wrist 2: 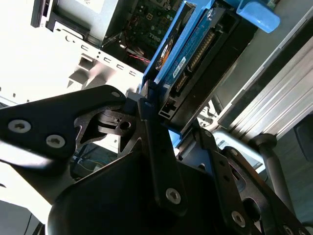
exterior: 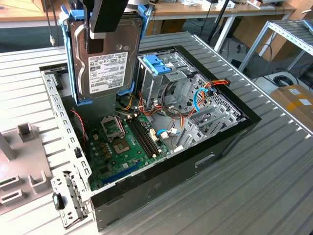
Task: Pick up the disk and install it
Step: 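Pick up the disk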
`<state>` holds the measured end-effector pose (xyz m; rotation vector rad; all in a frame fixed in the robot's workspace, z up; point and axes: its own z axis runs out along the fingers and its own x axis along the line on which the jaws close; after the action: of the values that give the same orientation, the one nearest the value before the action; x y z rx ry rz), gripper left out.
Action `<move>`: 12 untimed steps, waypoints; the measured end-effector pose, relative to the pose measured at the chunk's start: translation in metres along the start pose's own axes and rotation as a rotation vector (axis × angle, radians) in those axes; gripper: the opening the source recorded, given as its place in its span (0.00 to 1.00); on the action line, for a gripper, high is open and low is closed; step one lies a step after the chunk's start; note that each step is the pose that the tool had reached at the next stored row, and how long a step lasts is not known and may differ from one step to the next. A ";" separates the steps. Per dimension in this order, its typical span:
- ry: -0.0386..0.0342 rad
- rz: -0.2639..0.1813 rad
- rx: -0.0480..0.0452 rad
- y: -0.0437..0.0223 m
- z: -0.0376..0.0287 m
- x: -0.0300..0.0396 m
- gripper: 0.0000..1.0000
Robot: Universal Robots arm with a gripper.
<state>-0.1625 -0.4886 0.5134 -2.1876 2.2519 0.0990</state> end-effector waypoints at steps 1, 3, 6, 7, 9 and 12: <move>0.0000 0.000 0.0000 0.0000 0.0000 0.0011 0.37; 0.0001 0.000 -0.0001 -0.0001 -0.0001 0.0030 0.37; 0.0000 0.000 0.0000 -0.0002 -0.0001 0.0058 0.37; -0.0001 0.000 0.0000 -0.0002 -0.0001 0.0070 0.37; 0.0001 0.000 -0.0001 -0.0004 -0.0001 0.0088 0.37; 0.0000 0.000 0.0000 -0.0010 -0.0001 0.0113 0.37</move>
<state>-0.1619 -0.4999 0.5129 -2.1876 2.2520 0.0990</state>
